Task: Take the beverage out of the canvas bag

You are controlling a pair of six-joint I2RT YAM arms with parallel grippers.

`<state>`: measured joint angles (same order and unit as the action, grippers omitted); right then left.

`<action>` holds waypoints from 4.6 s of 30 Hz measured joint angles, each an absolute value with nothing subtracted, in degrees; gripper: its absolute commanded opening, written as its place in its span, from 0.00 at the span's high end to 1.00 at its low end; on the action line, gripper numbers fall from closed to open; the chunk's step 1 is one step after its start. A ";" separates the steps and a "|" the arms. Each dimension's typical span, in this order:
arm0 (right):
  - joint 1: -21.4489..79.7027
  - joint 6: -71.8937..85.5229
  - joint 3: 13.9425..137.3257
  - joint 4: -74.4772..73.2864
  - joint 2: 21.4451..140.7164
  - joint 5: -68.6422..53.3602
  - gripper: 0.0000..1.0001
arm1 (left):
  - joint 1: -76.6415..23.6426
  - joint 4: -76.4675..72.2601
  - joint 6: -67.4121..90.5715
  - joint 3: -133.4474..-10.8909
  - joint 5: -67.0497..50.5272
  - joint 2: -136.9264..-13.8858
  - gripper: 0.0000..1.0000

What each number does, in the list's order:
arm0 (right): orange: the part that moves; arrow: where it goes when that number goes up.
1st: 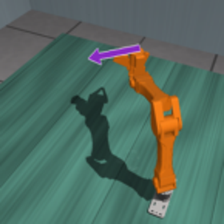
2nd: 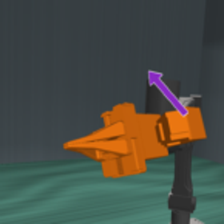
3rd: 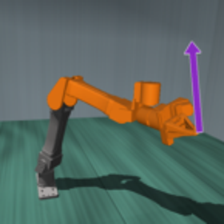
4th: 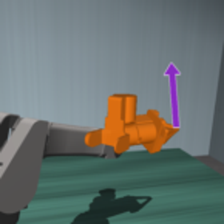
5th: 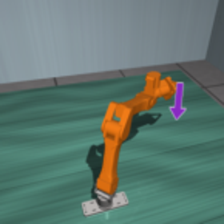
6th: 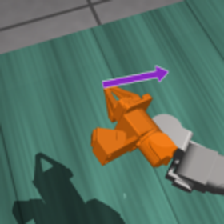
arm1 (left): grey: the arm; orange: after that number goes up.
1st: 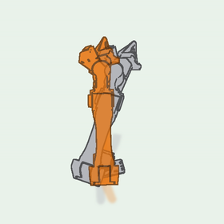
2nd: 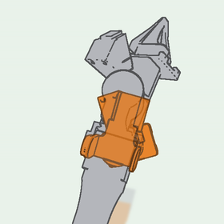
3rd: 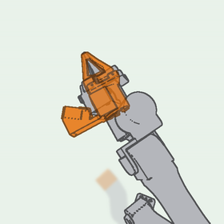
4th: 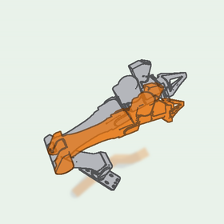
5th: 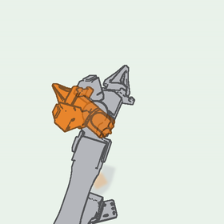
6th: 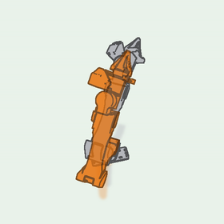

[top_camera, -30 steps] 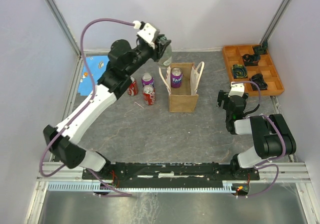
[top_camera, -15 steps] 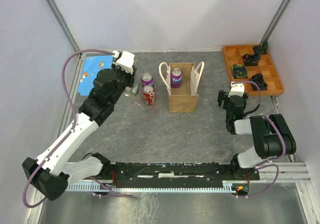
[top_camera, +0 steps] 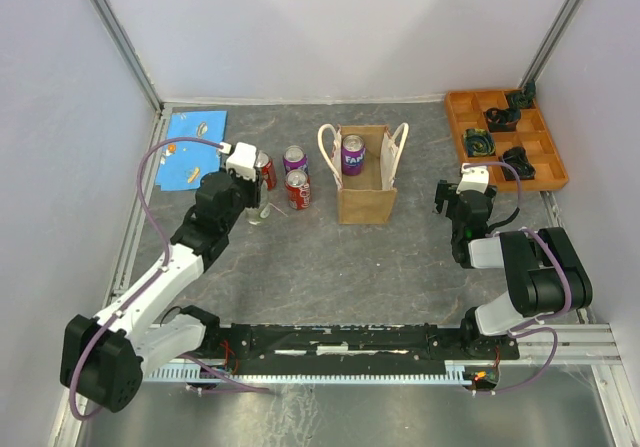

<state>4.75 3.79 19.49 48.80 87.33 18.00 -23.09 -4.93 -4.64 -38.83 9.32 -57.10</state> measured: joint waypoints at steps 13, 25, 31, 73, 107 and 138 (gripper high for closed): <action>4.75 3.79 19.49 48.82 87.33 18.00 0.01 | -18.92 -19.62 -1.43 -32.91 3.44 -62.81 0.97; 4.75 3.79 19.49 48.80 87.33 18.02 0.01 | -18.44 -23.33 -1.32 -32.42 0.86 -67.48 0.94; 4.75 3.79 19.49 48.80 87.33 18.00 0.01 | -18.44 -24.62 -0.82 -30.83 0.91 -67.51 0.88; 4.75 3.79 19.49 48.80 87.33 18.00 0.01 | -19.33 -22.70 0.38 -68.07 -21.56 -74.94 0.14; 4.75 3.79 19.49 48.80 87.33 18.02 0.01 | -36.38 34.17 -9.32 -128.62 -8.71 -129.80 0.18; 4.75 3.79 19.49 48.80 87.33 18.02 0.01 | -37.65 38.87 -9.47 -129.16 2.24 -136.31 0.18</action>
<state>4.75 3.79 19.49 48.80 87.33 18.02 -37.65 38.87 -9.47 -129.16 2.24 -136.31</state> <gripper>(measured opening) 0.991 0.823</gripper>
